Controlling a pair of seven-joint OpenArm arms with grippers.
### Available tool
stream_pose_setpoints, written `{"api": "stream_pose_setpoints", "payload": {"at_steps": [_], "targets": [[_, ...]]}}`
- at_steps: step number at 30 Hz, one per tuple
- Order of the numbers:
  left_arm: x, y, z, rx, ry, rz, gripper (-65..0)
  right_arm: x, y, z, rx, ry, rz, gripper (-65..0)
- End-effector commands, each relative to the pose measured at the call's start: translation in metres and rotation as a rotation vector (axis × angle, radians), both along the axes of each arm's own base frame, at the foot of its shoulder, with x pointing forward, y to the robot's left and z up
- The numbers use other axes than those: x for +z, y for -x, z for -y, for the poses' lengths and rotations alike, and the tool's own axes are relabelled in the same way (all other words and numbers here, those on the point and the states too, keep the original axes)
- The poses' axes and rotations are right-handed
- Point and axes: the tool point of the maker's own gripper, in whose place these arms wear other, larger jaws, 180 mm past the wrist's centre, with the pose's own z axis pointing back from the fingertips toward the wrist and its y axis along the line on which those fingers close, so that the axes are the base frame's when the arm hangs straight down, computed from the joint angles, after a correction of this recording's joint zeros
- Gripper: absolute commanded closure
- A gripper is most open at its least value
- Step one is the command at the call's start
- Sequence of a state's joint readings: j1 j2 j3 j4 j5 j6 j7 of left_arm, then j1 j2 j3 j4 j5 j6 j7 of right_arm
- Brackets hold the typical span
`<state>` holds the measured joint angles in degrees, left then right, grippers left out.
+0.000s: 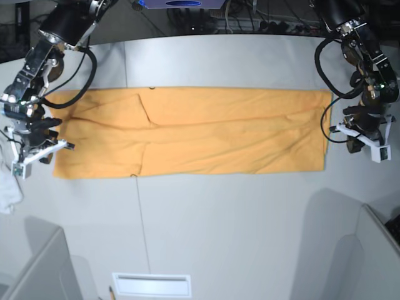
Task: Fold the T-shirt properly
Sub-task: 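Grasp the folded strip's ends and slide it away from the robot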
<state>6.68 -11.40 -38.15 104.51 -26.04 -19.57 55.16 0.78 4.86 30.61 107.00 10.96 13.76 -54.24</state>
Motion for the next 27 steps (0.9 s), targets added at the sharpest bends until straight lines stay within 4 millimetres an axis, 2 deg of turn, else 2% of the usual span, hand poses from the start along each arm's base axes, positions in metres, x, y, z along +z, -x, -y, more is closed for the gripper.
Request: {"api": "stream_pose_setpoints", "payload": {"at_steps": [1, 5, 7, 8, 10, 13, 15, 16, 24, 27], "targets": [[0.016, -0.005, -0.003, -0.022, 0.002, 0.064, 0.0, 0.021, -0.009, 0.0, 0.013, 0.025, 0.069, 0.0], [0.017, 0.007, -0.008, -0.071, 0.018, 0.075, 0.0, 0.021, -0.006, -0.001, 0.014, 0.03, 0.068, 0.0], [0.007, 0.018, -0.007, -0.105, 0.013, 0.043, 0.0, 0.015, -0.001, -0.002, 0.014, 0.025, 0.051, 0.0], [0.001, 0.022, -0.006, -0.122, 0.016, 0.026, -3.3, 0.01, 0.002, -0.006, 0.014, 0.013, 0.042, 0.0], [-0.014, 0.028, -0.005, -0.138, 0.032, -0.01, -17.4, 0.005, 0.004, -0.01, 0.012, -0.002, 0.036, 0.0], [-0.035, 0.033, -0.008, -0.123, 0.08, -0.055, -43.1, 0.001, 0.006, -0.014, 0.016, -0.014, 0.027, 0.0], [-0.046, 0.037, -0.009, -0.109, 0.108, -0.075, -54.5, 0.0, 0.006, -0.015, 0.016, -0.017, 0.027, 0.0], [-0.051, 0.038, -0.009, -0.105, 0.12, -0.085, -57.4, 0.0, 0.006, -0.015, 0.016, -0.017, 0.027, 0.0], [-0.075, 0.029, -0.01, -0.072, 0.209, -0.111, -57.6, -0.006, 0.011, -0.016, 0.016, -0.02, 0.01, 0.0], [-0.081, 0.024, -0.004, -0.11, 0.231, -0.111, -57.6, -0.006, 0.011, -0.016, 0.016, -0.02, 0.008, 0.0]]}}
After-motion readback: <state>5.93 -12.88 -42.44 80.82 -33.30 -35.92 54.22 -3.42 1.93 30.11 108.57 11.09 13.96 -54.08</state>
